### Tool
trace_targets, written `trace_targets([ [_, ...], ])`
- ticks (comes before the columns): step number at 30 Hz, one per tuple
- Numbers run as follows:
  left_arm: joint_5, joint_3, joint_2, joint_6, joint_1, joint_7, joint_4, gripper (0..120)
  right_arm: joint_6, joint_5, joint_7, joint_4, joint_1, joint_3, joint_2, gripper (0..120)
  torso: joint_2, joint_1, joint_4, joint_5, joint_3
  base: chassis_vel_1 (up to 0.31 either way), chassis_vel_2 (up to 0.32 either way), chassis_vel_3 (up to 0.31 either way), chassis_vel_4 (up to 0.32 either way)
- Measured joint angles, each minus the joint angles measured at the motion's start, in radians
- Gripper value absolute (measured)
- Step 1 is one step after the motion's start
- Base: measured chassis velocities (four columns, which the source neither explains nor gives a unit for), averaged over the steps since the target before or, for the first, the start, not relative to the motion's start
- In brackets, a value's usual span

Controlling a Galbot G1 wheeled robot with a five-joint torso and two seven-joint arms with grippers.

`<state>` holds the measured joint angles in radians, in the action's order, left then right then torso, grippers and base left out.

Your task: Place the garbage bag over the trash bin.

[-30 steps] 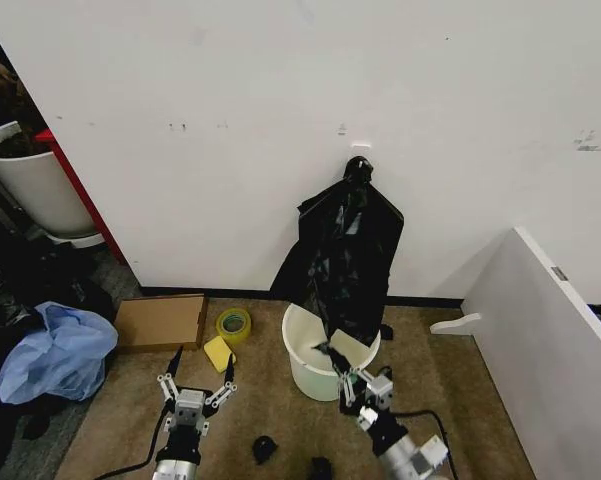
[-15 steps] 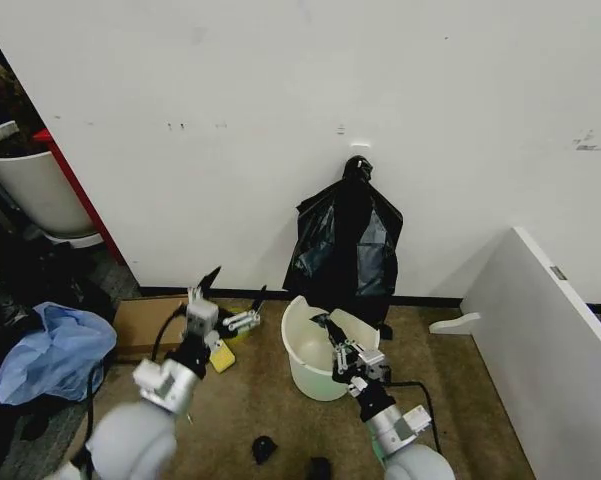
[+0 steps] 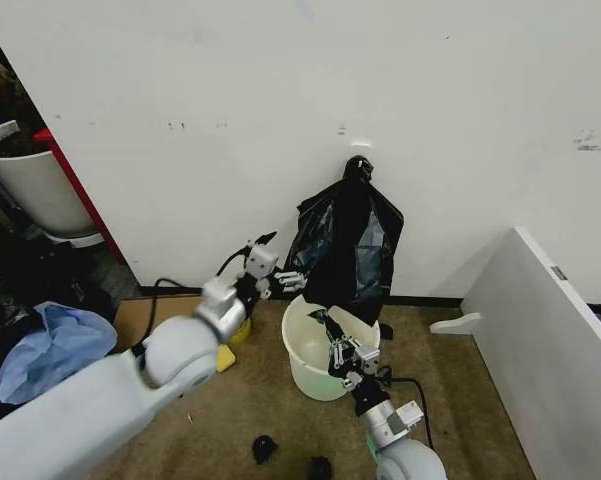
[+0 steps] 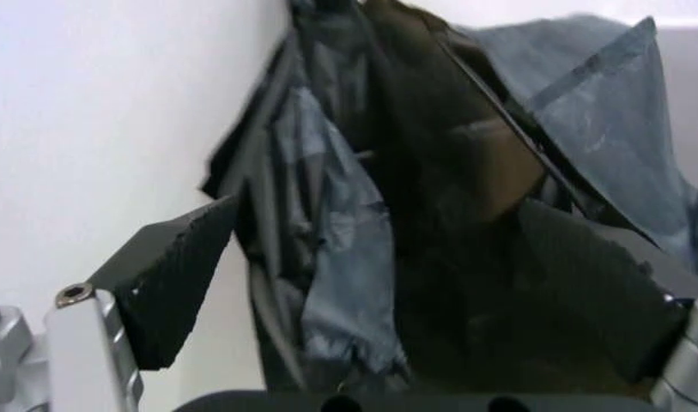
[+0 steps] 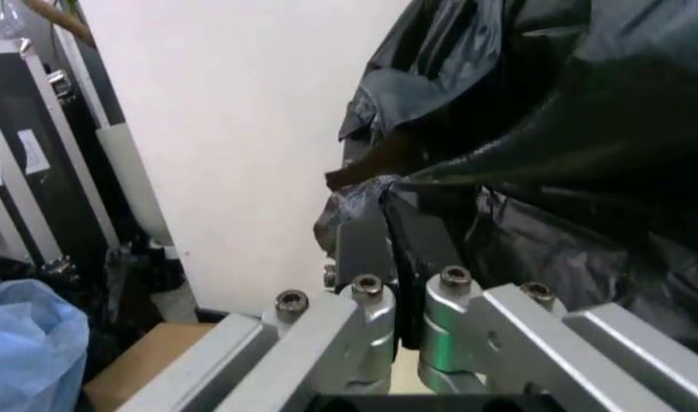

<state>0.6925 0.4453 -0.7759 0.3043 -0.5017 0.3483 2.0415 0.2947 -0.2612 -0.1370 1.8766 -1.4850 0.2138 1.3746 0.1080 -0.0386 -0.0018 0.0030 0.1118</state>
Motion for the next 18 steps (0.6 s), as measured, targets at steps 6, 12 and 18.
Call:
trace_targets([
  [6,0.024,0.094,-0.07,0.164,0.147,0.042,-0.06,97,0.001,-0.007,0.0,0.0,0.0,0.008,0.001,0,0.0,0.0,-0.0004,0.0001,0.0,0.0,0.0,0.0,0.0],
  [12,0.008,0.152,-0.122,0.295,0.215,0.064,-0.11,96,0.002,-0.008,-0.001,0.007,-0.008,0.011,0.007,0,0.0,0.0,-0.0002,-0.0005,0.0,0.0,0.0,0.0,0.0],
  [18,-0.021,0.198,-0.155,0.381,0.241,0.075,-0.158,88,0.002,-0.009,-0.001,0.021,-0.013,0.011,0.007,0,0.0,0.0,0.0,-0.0003,0.0,0.0,0.0,0.0,0.0],
])
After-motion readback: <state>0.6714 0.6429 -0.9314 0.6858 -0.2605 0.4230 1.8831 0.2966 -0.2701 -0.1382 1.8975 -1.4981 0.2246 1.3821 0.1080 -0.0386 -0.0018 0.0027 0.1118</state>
